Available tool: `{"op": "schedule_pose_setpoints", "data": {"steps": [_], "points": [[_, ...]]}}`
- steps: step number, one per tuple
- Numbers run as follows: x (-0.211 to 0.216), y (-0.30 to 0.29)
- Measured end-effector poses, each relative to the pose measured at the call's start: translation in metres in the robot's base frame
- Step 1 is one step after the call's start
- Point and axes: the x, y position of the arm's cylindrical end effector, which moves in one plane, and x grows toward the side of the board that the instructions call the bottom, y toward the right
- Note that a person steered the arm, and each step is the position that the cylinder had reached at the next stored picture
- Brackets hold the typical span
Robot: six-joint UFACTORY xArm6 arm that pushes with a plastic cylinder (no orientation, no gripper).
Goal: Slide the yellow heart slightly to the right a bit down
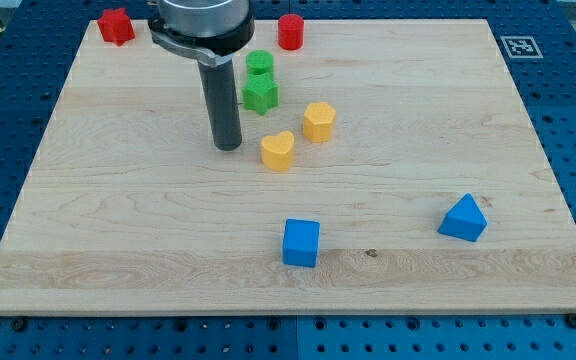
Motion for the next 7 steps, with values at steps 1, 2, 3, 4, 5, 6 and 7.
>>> {"op": "schedule_pose_setpoints", "data": {"steps": [1, 2, 3, 4, 5, 6, 7], "points": [[0.004, 0.013], [0.004, 0.03], [0.004, 0.03], [0.004, 0.03], [0.004, 0.031], [0.004, 0.038], [0.004, 0.049]]}}
